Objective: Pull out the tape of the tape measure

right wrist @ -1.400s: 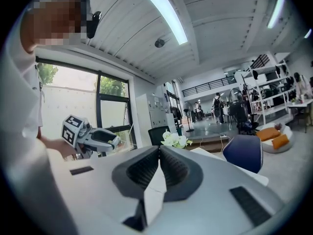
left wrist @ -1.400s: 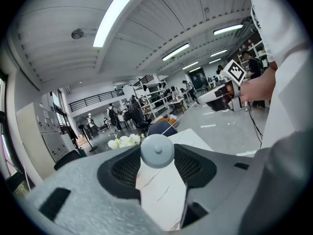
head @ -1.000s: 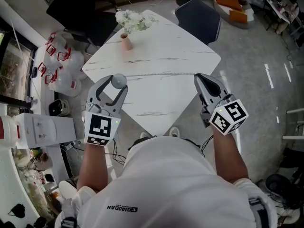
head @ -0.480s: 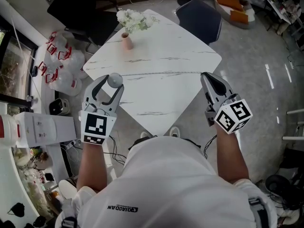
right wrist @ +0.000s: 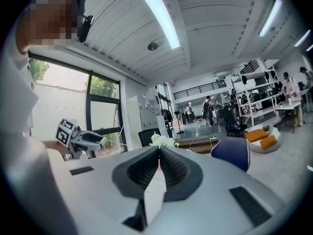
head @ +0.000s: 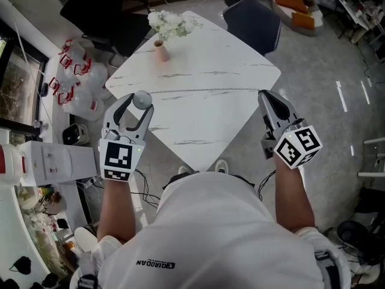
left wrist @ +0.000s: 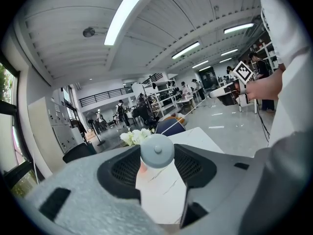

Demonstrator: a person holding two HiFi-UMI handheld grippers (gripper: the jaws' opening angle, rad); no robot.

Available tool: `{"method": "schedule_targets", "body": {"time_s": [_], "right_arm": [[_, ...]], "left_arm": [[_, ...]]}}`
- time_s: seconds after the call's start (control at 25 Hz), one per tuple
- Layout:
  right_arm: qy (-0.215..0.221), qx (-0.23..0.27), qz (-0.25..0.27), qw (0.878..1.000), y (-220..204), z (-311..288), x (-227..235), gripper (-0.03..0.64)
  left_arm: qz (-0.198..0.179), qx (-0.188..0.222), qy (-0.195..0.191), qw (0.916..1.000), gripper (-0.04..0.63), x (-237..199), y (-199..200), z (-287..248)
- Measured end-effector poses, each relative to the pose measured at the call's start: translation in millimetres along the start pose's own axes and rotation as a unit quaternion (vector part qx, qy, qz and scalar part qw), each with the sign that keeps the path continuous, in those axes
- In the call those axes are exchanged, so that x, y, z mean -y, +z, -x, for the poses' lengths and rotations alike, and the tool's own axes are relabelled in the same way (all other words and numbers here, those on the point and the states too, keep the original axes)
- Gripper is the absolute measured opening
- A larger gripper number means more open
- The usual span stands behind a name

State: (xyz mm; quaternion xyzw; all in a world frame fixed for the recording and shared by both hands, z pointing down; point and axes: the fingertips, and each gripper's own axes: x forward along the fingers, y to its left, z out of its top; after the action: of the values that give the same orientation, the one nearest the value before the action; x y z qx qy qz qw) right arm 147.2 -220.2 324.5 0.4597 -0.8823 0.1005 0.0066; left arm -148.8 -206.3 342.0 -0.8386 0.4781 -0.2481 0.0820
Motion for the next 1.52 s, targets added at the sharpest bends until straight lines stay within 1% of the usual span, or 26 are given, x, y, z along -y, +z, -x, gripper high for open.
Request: {"method": "schedule_targets", "body": {"time_s": [0.32, 0.56, 0.8, 0.96, 1.12, 1.28, 1.52], "right_arm": [[0.019, -0.005, -0.002, 1.000, -3.7, -3.9, -16.9, 0.014], [0.018, -0.006, -0.005, 1.000, -5.8, -5.0, -16.0, 0.014], [0.012, -0.026, 0.002, 1.000, -19.6, -8.2, -15.6, 0.014], [0.000, -0.051, -0.009, 0.999, -44.6, -12.4, -7.1, 0.015], [-0.013, -0.094, -0.017, 0.995, -86.3, -19.2, 2.9, 0.014], [-0.026, -0.144, -0.020, 0.989, -134.4, -23.6, 12.7, 0.015], [-0.037, -0.195, -0.037, 0.979, -191.0, -31.3, 23.0, 0.015]], "left_arm": [[0.002, -0.001, -0.013, 0.9999, 0.222, 10.8, -1.1, -1.5], [0.006, -0.006, -0.014, 0.9999, 0.222, 11.0, -5.0, -2.1], [0.013, -0.016, -0.018, 0.9996, 0.222, 12.4, -16.0, -6.3], [0.029, -0.037, -0.036, 0.9982, 0.222, 23.5, -39.9, -18.8], [0.052, -0.072, -0.057, 0.9944, 0.222, 40.0, -76.7, -35.1], [0.075, -0.107, -0.081, 0.9881, 0.222, 57.7, -115.8, -53.7], [0.096, -0.157, -0.112, 0.9765, 0.222, 84.3, -172.8, -73.2]]}}
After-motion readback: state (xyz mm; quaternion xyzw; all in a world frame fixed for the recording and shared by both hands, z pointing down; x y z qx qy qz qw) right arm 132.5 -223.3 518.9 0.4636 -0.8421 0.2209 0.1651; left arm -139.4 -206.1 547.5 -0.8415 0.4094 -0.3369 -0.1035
